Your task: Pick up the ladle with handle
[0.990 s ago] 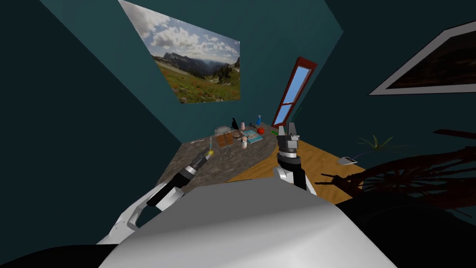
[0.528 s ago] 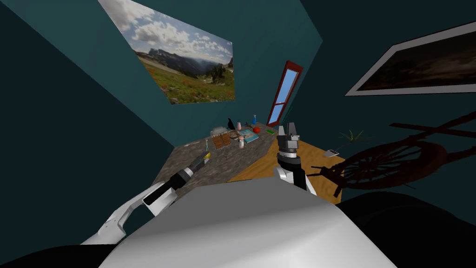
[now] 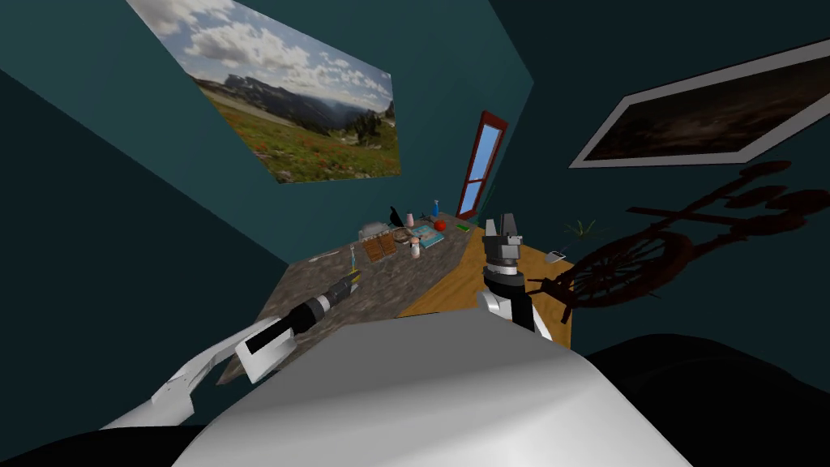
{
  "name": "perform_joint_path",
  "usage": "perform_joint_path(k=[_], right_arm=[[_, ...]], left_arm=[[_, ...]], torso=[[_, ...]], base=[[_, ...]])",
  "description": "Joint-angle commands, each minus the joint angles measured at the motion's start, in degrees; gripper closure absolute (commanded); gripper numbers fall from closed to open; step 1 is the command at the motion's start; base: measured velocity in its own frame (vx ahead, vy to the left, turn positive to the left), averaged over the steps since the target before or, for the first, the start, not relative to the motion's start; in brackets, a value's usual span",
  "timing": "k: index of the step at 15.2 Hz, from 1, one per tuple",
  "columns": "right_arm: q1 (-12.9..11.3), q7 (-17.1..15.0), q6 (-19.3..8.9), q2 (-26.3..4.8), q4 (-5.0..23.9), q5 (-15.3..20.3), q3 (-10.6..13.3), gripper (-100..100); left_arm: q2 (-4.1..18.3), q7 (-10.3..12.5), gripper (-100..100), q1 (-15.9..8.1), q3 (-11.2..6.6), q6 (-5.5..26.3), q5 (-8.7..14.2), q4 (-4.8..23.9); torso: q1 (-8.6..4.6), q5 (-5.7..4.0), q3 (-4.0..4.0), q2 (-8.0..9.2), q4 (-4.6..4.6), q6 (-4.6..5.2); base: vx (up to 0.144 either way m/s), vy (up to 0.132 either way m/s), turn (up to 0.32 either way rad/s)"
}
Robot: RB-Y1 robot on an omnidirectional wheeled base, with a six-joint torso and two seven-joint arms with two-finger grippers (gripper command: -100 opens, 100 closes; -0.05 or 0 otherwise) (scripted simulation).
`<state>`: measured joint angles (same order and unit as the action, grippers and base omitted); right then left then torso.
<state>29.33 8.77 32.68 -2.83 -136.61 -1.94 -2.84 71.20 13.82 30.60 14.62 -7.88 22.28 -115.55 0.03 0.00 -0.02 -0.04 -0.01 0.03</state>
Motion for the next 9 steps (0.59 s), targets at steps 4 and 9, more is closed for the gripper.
perform_joint_path(k=[4,9], right_arm=[[0.0,0.0,0.0,0.0,0.0,0.0,0.0,0],[0.0,0.0,0.0,0.0,0.0,0.0,0.0,0]], left_arm=[[6.5,1.4,-100,0.3,1.48,2.2,2.4,2.0],[12.5,2.7,-100,0.5,3.35,4.8,5.0,4.0]], torso=[[-0.01,-0.01,0.0,0.0,0.0,0.01],[-0.01,0.0,-0.01,-0.02,0.0,-0.04]], base=[[-0.004,0.004,-0.174],[-0.002,0.002,-0.136]])
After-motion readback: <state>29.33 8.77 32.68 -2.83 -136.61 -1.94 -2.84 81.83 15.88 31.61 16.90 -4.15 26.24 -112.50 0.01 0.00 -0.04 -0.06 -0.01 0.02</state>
